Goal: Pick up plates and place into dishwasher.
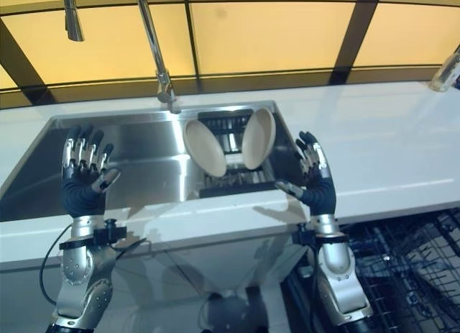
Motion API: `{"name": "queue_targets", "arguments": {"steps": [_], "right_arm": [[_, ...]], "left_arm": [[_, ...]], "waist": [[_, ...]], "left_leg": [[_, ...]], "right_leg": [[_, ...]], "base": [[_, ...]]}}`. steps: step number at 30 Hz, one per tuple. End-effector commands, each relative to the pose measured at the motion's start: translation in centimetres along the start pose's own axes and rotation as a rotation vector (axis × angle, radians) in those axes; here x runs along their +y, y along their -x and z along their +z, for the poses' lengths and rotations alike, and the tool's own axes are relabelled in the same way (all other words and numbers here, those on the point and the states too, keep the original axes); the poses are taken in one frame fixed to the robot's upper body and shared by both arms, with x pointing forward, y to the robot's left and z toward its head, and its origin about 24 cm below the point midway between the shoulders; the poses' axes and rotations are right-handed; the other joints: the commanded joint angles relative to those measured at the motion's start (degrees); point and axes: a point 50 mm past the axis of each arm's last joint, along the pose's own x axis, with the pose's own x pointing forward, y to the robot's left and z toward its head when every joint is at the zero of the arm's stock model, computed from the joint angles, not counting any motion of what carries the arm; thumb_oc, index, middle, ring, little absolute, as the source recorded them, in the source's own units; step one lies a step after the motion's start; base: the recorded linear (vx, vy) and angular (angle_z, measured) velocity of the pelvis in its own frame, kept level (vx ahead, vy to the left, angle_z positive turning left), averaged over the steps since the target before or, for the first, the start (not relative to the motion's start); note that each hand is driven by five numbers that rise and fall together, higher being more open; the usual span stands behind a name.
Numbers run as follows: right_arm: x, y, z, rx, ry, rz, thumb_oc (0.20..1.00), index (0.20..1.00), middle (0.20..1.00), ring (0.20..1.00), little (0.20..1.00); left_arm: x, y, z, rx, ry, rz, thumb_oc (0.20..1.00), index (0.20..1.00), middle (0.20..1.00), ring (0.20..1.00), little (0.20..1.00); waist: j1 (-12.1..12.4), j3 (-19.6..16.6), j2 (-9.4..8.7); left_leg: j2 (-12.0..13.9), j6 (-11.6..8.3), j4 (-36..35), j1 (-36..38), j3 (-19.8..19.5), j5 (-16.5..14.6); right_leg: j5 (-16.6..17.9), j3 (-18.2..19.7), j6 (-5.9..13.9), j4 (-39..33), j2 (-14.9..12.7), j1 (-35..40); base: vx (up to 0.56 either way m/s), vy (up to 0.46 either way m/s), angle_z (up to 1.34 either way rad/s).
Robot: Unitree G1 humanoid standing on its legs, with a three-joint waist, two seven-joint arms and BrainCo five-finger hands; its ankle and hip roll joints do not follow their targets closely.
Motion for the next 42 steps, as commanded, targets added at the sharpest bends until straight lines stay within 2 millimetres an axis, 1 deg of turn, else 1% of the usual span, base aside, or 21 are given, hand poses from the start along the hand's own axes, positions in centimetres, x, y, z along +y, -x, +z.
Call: {"name": "queue_targets", "arguments": {"steps": [1, 5, 11, 14, 17, 18, 20, 21, 25, 31, 34, 37, 39, 42], "right_arm": [[0.8, -0.5, 1.8, -0.104, -0.05, 0.023, 1.0, 1.0, 1.0, 1.0, 1.0], [0.7, -0.4, 1.7, -0.099, -0.054, 0.017, 1.0, 1.0, 1.0, 1.0, 1.0], [0.4, -0.3, 1.8, -0.097, -0.061, 0.008, 1.0, 1.0, 1.0, 1.0, 1.0], [0.3, -0.3, 1.8, -0.092, -0.062, 0.009, 1.0, 1.0, 1.0, 1.0, 1.0], [0.5, -0.8, 1.8, -0.092, -0.063, 0.025, 1.0, 1.0, 1.0, 1.0, 1.0], [0.7, -1.1, 1.7, -0.091, -0.062, 0.034, 1.0, 1.0, 1.0, 1.0, 1.0], [0.8, -1.3, 1.6, -0.084, -0.061, 0.05, 1.0, 1.0, 1.0, 1.0, 1.0], [0.8, -1.4, 1.6, -0.08, -0.061, 0.054, 1.0, 1.0, 1.0, 1.0, 1.0], [0.6, -1.6, 1.3, -0.055, -0.064, 0.075, 1.0, 1.0, 1.0, 1.0, 1.0], [0.9, -1.7, 0.9, -0.036, -0.063, 0.106, 1.0, 1.0, 1.0, 1.0, 1.0], [0.7, -1.8, 0.9, -0.034, -0.062, 0.125, 1.0, 1.0, 1.0, 1.0, 1.0], [0.7, -2.2, 0.9, -0.028, -0.059, 0.147, 1.0, 1.0, 1.0, 1.0, 1.0], [0.7, -2.3, 0.8, -0.024, -0.055, 0.154, 1.0, 1.0, 1.0, 1.0, 1.0], [0.7, -2.6, 0.7, -0.021, -0.05, 0.153, 1.0, 1.0, 1.0, 1.0, 1.0]], "left_arm": [[-0.4, -0.6, 1.0, -0.075, -0.012, -0.045, 1.0, 1.0, 1.0, 1.0, 1.0], [-0.1, -0.4, 0.8, -0.053, -0.007, -0.034, 1.0, 1.0, 1.0, 1.0, 1.0], [0.0, -0.2, 0.9, -0.059, -0.021, -0.039, 1.0, 1.0, 1.0, 1.0, 1.0], [-0.2, -0.4, 1.5, -0.108, -0.097, -0.075, 1.0, 1.0, 1.0, 1.0, 1.0], [-1.2, -1.5, 2.2, -0.223, -0.346, -0.136, 1.0, 1.0, 1.0, 1.0, 1.0], [-1.4, -2.2, 2.4, -0.264, -0.446, -0.147, 1.0, 1.0, 1.0, 1.0, 1.0], [-1.0, -3.7, 2.7, -0.323, -0.599, -0.153, 1.0, 1.0, 1.0, 1.0, 1.0], [-0.6, -4.2, 2.8, -0.34, -0.644, -0.154, 1.0, 1.0, 1.0, 1.0, 1.0], [0.7, -6.7, 3.4, -0.446, -0.972, -0.18, 1.0, 1.0, 1.0, 1.0, 1.0], [1.8, -9.1, 3.3, -0.546, -1.369, -0.24, 1.0, 1.0, 1.0, 1.0, 1.0], [2.6, -10.2, 3.2, -0.605, -1.631, -0.346, 1.0, 1.0, 1.0, 1.0, 1.0], [3.1, -11.4, 3.0, -0.604, -1.855, -0.495, 1.0, 1.0, 1.0, 1.0, 1.0], [3.4, -12.0, 2.6, -0.575, -1.969, -0.61, 1.0, 1.0, 1.0, 1.0, 1.0], [3.6, -12.6, 2.1, -0.539, -2.074, -0.742, 1.0, 1.0, 1.0, 1.0, 1.0]], "waist": [[-0.53, -1.58, -1.28], [-0.68, -1.7, -1.3], [-0.93, -1.73, -1.3], [-1.11, -1.81, -1.25], [-1.79, -1.81, -0.88], [-2.07, -1.86, -0.65], [-2.68, -2.06, -0.39], [-2.91, -2.24, -0.32], [-4.3, -3.44, 0.39], [-5.89, -4.33, 1.56], [-6.53, -4.44, 2.15], [-7.17, -4.44, 2.93], [-7.45, -4.33, 3.34], [-7.69, -4.23, 3.8]], "left_leg": [[0.88, -0.21, 0.77, -3.78, 0.47, -0.26], [0.99, -0.27, 0.6, -3.64, 0.8, -0.21], [1.04, -0.25, 0.57, -3.39, 1.07, -0.25], [1.02, -0.23, 0.65, -3.37, 1.18, -0.29], [1.22, -0.35, 0.7, -3.37, 1.8, -0.15], [1.24, -0.4, 0.7, -3.3, 1.95, -0.13], [1.22, -0.47, 0.61, -2.95, 2.19, -0.19], [1.21, -0.5, 0.56, -2.79, 2.3, -0.23], [1.25, -0.57, 0.37, -2.35, 3.26, -0.27], [1.16, -0.41, 0.03, -1.8, 4.35, -0.31], [1.17, -0.46, 0.04, -1.66, 5.0, -0.37], [1.11, -0.5, 0.01, -1.52, 5.63, -0.52], [1.11, -0.54, 0.01, -1.35, 6.04, -0.54], [1.09, -0.52, 0.02, -1.22, 6.23, -0.63]], "right_leg": [[-2.22, -3.01, 1.83, 3.61, -1.41, -1.08], [-2.18, -3.04, 1.9, 3.53, -1.43, -1.02], [-2.14, -2.81, 1.84, 3.56, -1.36, -0.98], [-2.16, -2.59, 1.9, 3.55, -1.37, -0.97], [-2.1, -2.25, 1.96, 3.84, -1.3, -1.32], [-2.12, -2.07, 2.02, 3.92, -1.28, -1.34], [-2.23, -1.71, 2.18, 4.04, -1.36, -1.29], [-2.25, -1.58, 2.27, 4.03, -1.41, -1.24], [-2.01, -0.87, 2.73, 4.04, -1.58, -1.47], [-1.87, -0.07, 3.12, 4.09, -1.69, -1.67], [-1.8, 0.21, 3.3, 4.38, -1.76, -1.93], [-1.78, 0.47, 3.55, 4.54, -1.88, -2.11], [-1.68, 0.52, 3.76, 4.64, -1.98, -2.12], [-1.59, 0.55, 3.99, 4.65, -2.05, -2.13]], "base": [[-0.01, -0.007, -0.03], [0.0, -0.004, -0.07], [0.0, 0.0, -0.04], [0.0, 0.0, 0.0], [0.0, 0.011, 0.0], [0.0, 0.038, 0.01], [0.02, 0.035, -0.02], [0.04, 0.032, -0.05], [0.04, 0.033, -0.1], [0.03, 0.031, -0.12], [0.02, 0.035, -0.07], [0.01, 0.034, -0.05], [0.02, 0.025, -0.04], [0.01, 0.005, -0.01]]}}
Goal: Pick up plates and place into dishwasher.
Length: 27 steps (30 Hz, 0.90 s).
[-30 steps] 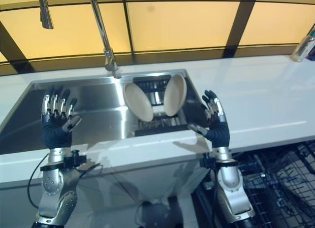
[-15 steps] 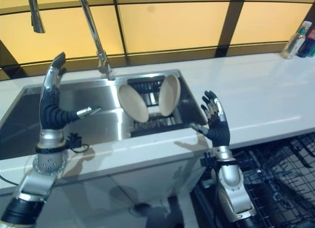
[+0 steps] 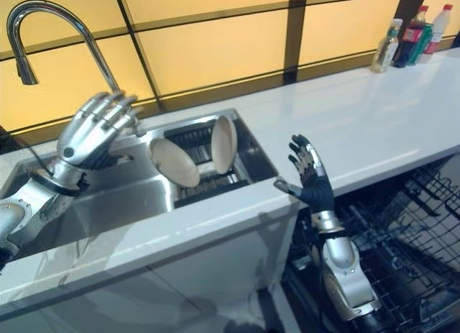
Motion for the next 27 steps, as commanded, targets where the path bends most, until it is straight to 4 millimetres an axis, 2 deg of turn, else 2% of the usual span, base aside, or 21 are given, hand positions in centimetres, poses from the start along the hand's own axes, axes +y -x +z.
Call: {"name": "queue_targets", "arguments": {"steps": [1, 9, 16, 21, 27], "right_arm": [[0.9, -1.8, 1.9, -0.122, -0.026, 0.055, 1.0, 1.0, 1.0, 1.0, 1.0], [0.8, -2.3, 2.0, -0.117, -0.006, 0.043, 1.0, 1.0, 1.0, 1.0, 1.0], [0.6, -2.2, 2.1, -0.114, 0.008, 0.031, 1.0, 1.0, 1.0, 1.0, 1.0], [0.1, -2.2, 2.3, -0.112, 0.022, 0.015, 1.0, 1.0, 1.0, 1.0, 1.0], [-0.3, -1.9, 2.5, -0.113, 0.037, 0.007, 1.0, 1.0, 1.0, 1.0, 1.0]], "left_arm": [[1.0, -1.1, -3.0, 0.008, -0.177, -0.087, 1.0, 1.0, 1.0, 1.0, 1.0], [-0.2, -1.9, -3.5, -0.137, -0.291, -0.379, 1.0, 1.0, 1.0, 1.0, 1.0], [-1.4, -1.5, -4.8, -0.108, -0.354, -0.487, 1.0, 1.0, 1.0, 1.0, 1.0], [-3.1, 0.3, -5.8, -0.02, -0.347, -0.501, 1.0, 1.0, 1.0, 1.0, 1.0], [-3.4, 1.0, -6.4, 0.035, -0.366, -0.437, 1.0, 1.0, 1.0, 1.0, 1.0]], "waist": [[-0.91, -1.63, -1.38], [-1.64, -1.34, -0.5], [-2.34, -1.05, -0.53], [-2.69, -0.09, -0.95], [-3.1, 1.27, -1.38]], "left_leg": [[0.38, -0.23, 0.81, -3.24, 1.73, -0.72], [0.27, -0.14, 0.75, -2.93, 1.97, -0.93], [0.25, 0.12, 0.72, -2.97, 2.26, -0.91], [0.0, 0.44, 0.68, -3.36, 1.95, -0.89], [-0.34, 0.86, 0.47, -4.49, 1.88, -0.85]], "right_leg": [[-2.67, -2.21, 3.93, 4.94, -2.63, -2.05], [-2.4, -2.36, 4.5, 4.91, -2.66, -1.98], [-2.47, -2.19, 4.86, 5.51, -2.6, -2.28], [-2.59, -1.79, 4.91, 6.25, -2.73, -3.0], [-2.5, -1.3, 4.89, 6.66, -2.89, -4.51]], "base": [[0.0, 0.0, 0.0], [0.0, 0.0, 0.0], [0.05, 0.008, -0.01], [0.05, 0.036, -0.06], [0.01, 0.04, -0.05]]}}
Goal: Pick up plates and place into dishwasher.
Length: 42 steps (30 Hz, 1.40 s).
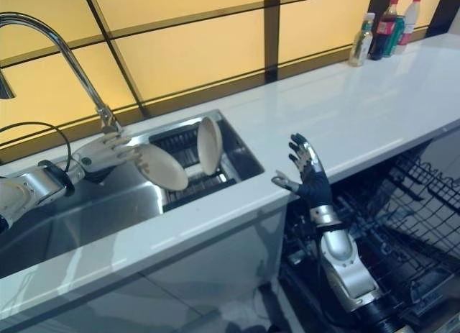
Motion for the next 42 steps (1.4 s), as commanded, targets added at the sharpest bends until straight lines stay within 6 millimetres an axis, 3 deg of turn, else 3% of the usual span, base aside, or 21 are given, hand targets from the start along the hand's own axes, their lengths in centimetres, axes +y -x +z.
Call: {"name": "queue_targets", "arguments": {"steps": [1, 8, 16, 24, 39, 40, 42], "right_arm": [[0.1, -1.3, 2.7, -0.135, -0.016, 0.032, 1.0, 1.0, 1.0, 1.0, 1.0], [-0.4, -0.7, 2.5, -0.125, -0.01, 0.025, 1.0, 1.0, 1.0, 1.0, 1.0], [-0.5, -0.9, 2.6, -0.129, -0.006, 0.031, 1.0, 1.0, 1.0, 1.0, 1.0], [-0.6, -2.0, 3.4, -0.159, 0.016, 0.042, 1.0, 1.0, 1.0, 1.0, 1.0], [-0.8, -2.8, 4.4, -0.199, 0.037, 0.056, 1.0, 1.0, 1.0, 1.0, 1.0], [-0.8, -2.9, 4.5, -0.205, 0.036, 0.055, 1.0, 1.0, 1.0, 1.0, 1.0], [-0.6, -3.0, 4.6, -0.216, 0.033, 0.058, 1.0, 1.0, 1.0, 1.0, 1.0]], "left_arm": [[0.7, 0.7, -4.0, 0.211, -0.053, 0.096, 1.0, 1.0, 1.0, 1.0, 1.0], [0.0, 0.9, -3.4, 0.25, -0.057, 0.161, 1.0, 1.0, 1.0, 1.0, 1.0], [1.1, 0.2, -3.3, 0.265, -0.104, 0.315, 1.0, 1.0, 1.0, 1.0, 1.0], [2.8, -0.9, -4.5, 0.319, -0.124, 0.353, 1.0, 1.0, 1.0, 1.0, 1.0], [3.3, -0.6, -7.8, 0.496, -0.225, 0.276, 1.0, 1.0, 1.0, 1.0, 1.0], [3.3, -0.5, -8.1, 0.514, -0.228, 0.269, 0.2, 0.2, 0.2, 0.2, 0.2], [3.3, -0.3, -8.6, 0.555, -0.228, 0.265, 0.2, 0.2, 0.2, 0.2, 0.2]], "waist": [[-0.51, 1.25, -2.08], [-0.9, 2.44, -2.38], [-1.32, 4.66, -2.57], [-2.23, 8.14, -2.22], [-4.08, 12.98, -2.1], [-4.07, 13.31, -2.18], [-4.19, 14.05, -2.31]], "left_leg": [[-0.51, 1.04, 0.49, -3.62, 0.65, -0.94], [-0.73, 1.27, 0.44, -4.35, 0.78, -0.86], [-0.84, 1.3, 0.62, -6.2, 0.54, -0.4], [-0.99, 1.05, 0.65, -8.07, 0.05, 0.21], [-1.03, 0.54, 0.93, -10.37, 0.19, 1.19], [-1.05, 0.55, 0.92, -10.54, 0.07, 1.23], [-1.02, 0.54, 0.89, -10.75, 0.02, 1.31]], "right_leg": [[-2.64, -2.46, 5.03, 5.49, -3.25, -2.48], [-2.58, -2.1, 4.96, 5.84, -3.43, -3.47], [-2.72, -1.66, 4.87, 7.06, -3.75, -5.68], [-2.42, -0.89, 4.66, 7.38, -3.74, -7.75], [-2.02, 0.93, 4.44, 7.96, -3.61, -10.34], [-1.97, 1.05, 4.42, 7.93, -3.56, -10.49], [-1.88, 1.39, 4.36, 7.91, -3.42, -10.75]], "base": [[0.02, 0.043, -0.02], [0.03, 0.031, -0.01], [0.0, 0.016, 0.0], [-0.05, 0.033, 0.0], [-0.02, 0.006, 0.0], [-0.06, 0.005, -0.02], [-0.05, 0.001, -0.01]]}}
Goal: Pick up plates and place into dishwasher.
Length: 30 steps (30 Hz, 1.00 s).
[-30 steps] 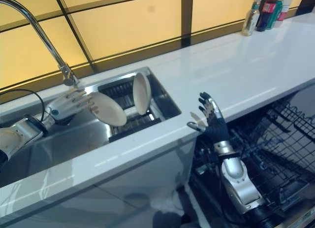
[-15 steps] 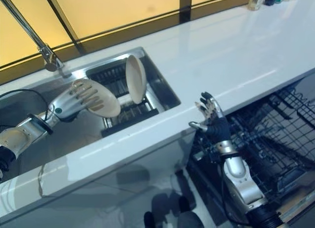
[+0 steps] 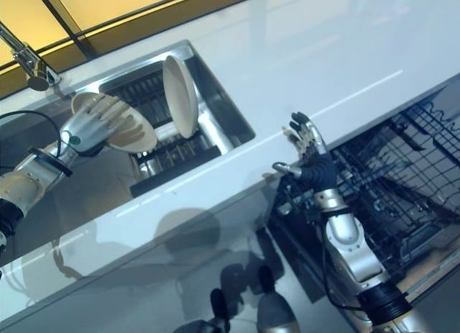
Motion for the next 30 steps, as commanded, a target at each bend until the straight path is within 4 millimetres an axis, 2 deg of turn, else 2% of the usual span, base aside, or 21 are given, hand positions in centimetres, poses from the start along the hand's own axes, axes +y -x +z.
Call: {"name": "queue_targets", "arguments": {"steps": [1, 17, 23, 30], "right_arm": [[-0.3, -0.7, 1.5, -0.073, -0.009, -0.003, 1.0, 1.0, 1.0, 1.0, 1.0], [0.0, -0.3, 1.3, -0.062, -0.014, -0.016, 1.0, 1.0, 1.0, 1.0, 1.0], [-0.1, 0.1, 1.2, -0.05, -0.016, -0.021, 1.0, 1.0, 1.0, 1.0, 1.0], [-0.3, 1.0, 0.9, -0.029, -0.031, -0.025, 1.0, 1.0, 1.0, 1.0, 1.0]], "left_arm": [[0.6, -1.0, -4.6, 0.224, -0.075, -0.028, 0.2, 0.2, 0.2, 0.2, 0.2], [-0.3, -0.4, -4.5, 0.241, -0.038, -0.12, 0.2, 0.2, 0.2, 0.2, 0.2], [-0.2, 0.1, -4.8, 0.24, -0.036, -0.077, 0.2, 0.2, 0.2, 0.2, 0.2], [0.8, 0.5, -5.6, 0.252, -0.029, 0.043, 0.2, 0.2, 0.2, 0.2, 0.2]], "waist": [[0.2, 0.22, -2.08], [0.55, -0.79, -1.79], [0.69, -1.32, -1.69], [1.07, -2.99, -1.81]], "left_leg": [[-0.61, 0.3, 0.83, -4.5, -0.16, 0.01], [-0.81, 0.33, 0.87, -3.7, -0.71, -0.26], [-0.91, 0.41, 0.77, -3.16, -0.87, -0.47], [-0.83, 0.42, 0.52, -2.1, -0.57, -0.79]], "right_leg": [[-3.16, 0.96, 4.48, 6.74, -3.17, -3.86], [-3.87, 0.34, 4.27, 7.14, -3.39, -3.04], [-3.94, 0.32, 4.28, 6.97, -3.4, -2.54], [-3.89, -0.05, 4.53, 6.29, -3.47, -1.32]], "base": [[0.0, 0.0, 0.0], [0.01, 0.0, 0.0], [0.0, 0.0, 0.0], [0.02, -0.014, 0.01]]}}
